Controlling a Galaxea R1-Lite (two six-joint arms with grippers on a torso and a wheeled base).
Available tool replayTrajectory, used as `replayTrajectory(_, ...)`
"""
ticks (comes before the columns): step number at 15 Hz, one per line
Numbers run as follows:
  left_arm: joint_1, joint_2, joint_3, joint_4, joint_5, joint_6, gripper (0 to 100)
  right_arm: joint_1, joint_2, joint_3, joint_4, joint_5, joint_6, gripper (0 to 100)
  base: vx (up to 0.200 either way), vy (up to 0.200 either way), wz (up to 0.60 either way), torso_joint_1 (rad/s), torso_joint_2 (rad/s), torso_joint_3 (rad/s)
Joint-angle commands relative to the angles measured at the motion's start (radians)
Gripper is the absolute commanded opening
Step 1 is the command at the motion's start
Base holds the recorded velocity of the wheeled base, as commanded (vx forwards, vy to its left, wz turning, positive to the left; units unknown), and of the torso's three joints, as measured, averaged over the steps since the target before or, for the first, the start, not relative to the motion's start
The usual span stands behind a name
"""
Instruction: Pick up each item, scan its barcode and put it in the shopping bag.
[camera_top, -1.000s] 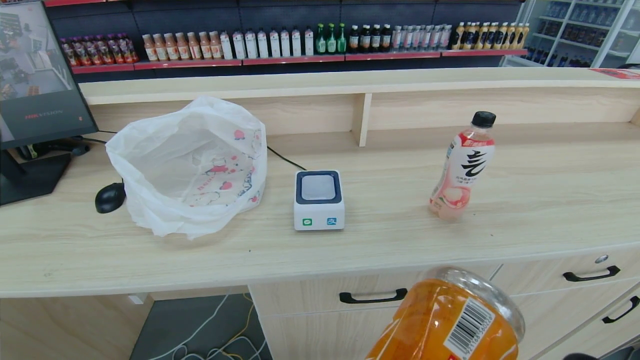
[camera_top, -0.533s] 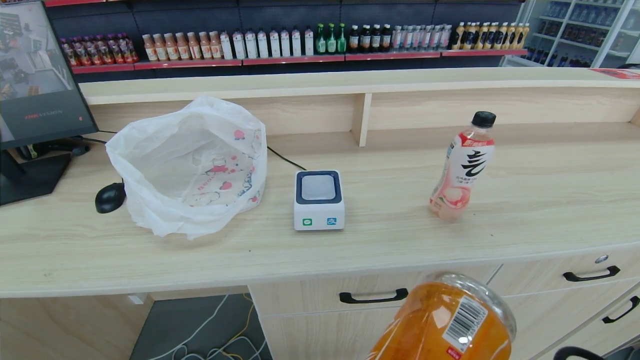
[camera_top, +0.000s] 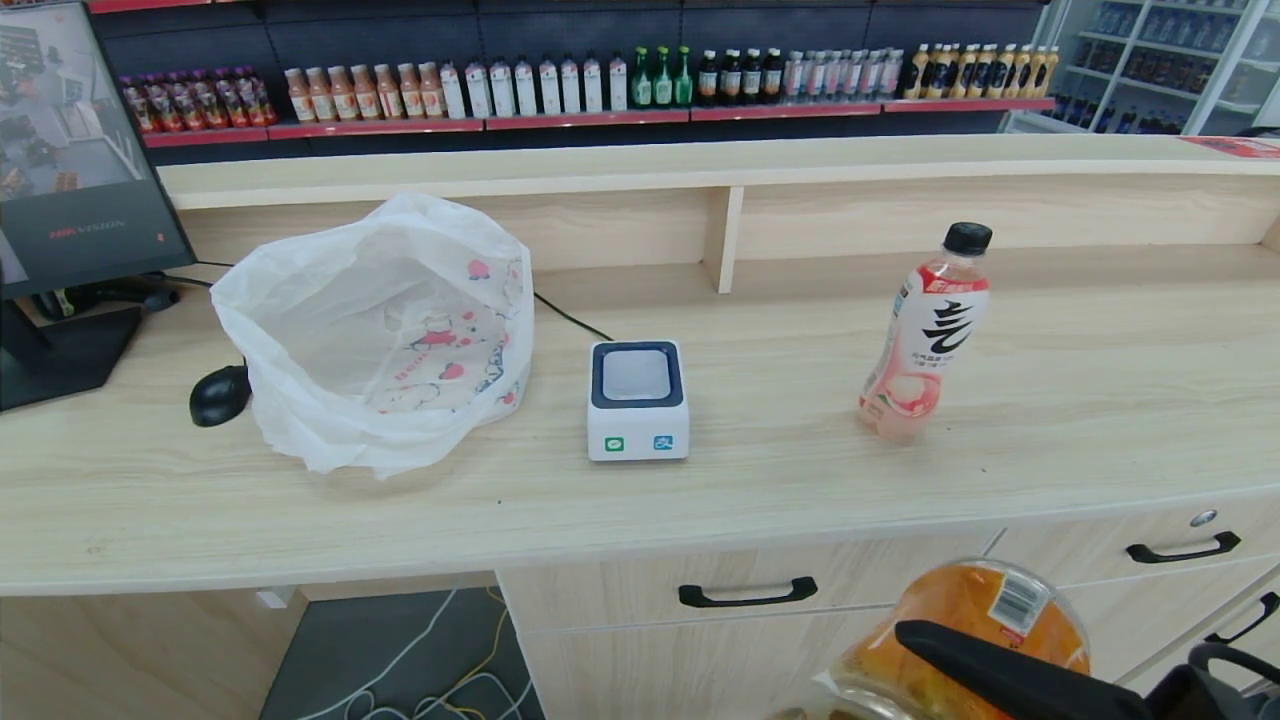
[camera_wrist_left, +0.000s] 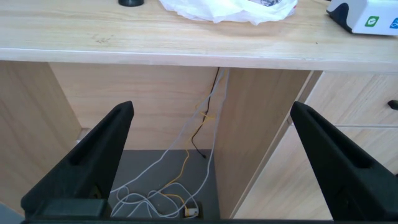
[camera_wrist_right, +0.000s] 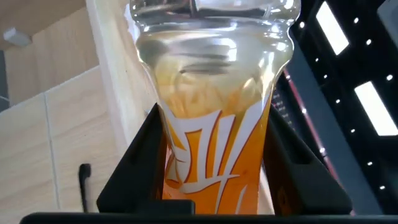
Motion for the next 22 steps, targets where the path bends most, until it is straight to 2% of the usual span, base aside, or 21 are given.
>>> replayTrajectory(1, 0.0, 0.0, 0.0, 0.0, 0.0, 0.0, 100, -0.05, -0.066, 0.044, -0.001, -0.002, 0.134, 0, 0.0, 0.0, 0.0, 0.0, 0.0, 0.0)
replayTrajectory(3, 0.0, 0.0, 0.0, 0.0, 0.0, 0.0, 100, -0.17, -0.069, 0.044, -0.001, 0.007, 0.306, 0, 0.0, 0.0, 0.0, 0.0, 0.0, 0.0)
replayTrajectory(6, 0.0, 0.0, 0.0, 0.0, 0.0, 0.0, 100, -0.199, -0.023, 0.038, -0.001, 0.039, 0.545, 0, 0.0, 0.0, 0.0, 0.0, 0.0, 0.0)
replayTrajectory(9, 0.0, 0.0, 0.0, 0.0, 0.0, 0.0, 100, -0.202, -0.003, -0.028, -0.001, 0.143, 0.655, 0, 0.0, 0.0, 0.0, 0.0, 0.0, 0.0)
replayTrajectory(14, 0.0, 0.0, 0.0, 0.0, 0.0, 0.0, 100, -0.246, 0.055, -0.123, -0.001, 0.188, 0.743, 0, 0.0, 0.0, 0.0, 0.0, 0.0, 0.0)
replayTrajectory(15, 0.0, 0.0, 0.0, 0.0, -0.002, 0.0, 100, -0.259, 0.092, -0.168, -0.001, 0.237, 0.755, 0, 0.0, 0.0, 0.0, 0.0, 0.0, 0.0)
replayTrajectory(17, 0.0, 0.0, 0.0, 0.0, 0.0, 0.0, 100, -0.3, 0.112, -0.238, -0.001, 0.232, 0.789, 0, 0.0, 0.0, 0.0, 0.0, 0.0, 0.0)
replayTrajectory(19, 0.0, 0.0, 0.0, 0.0, 0.0, 0.0, 100, -0.298, 0.157, -0.312, -0.001, 0.122, 0.924, 0, 0.0, 0.0, 0.0, 0.0, 0.0, 0.0)
replayTrajectory(22, 0.0, 0.0, 0.0, 0.0, 0.0, 0.0, 100, -0.298, 0.167, -0.324, -0.001, 0.005, 1.057, 0, 0.0, 0.0, 0.0, 0.0, 0.0, 0.0)
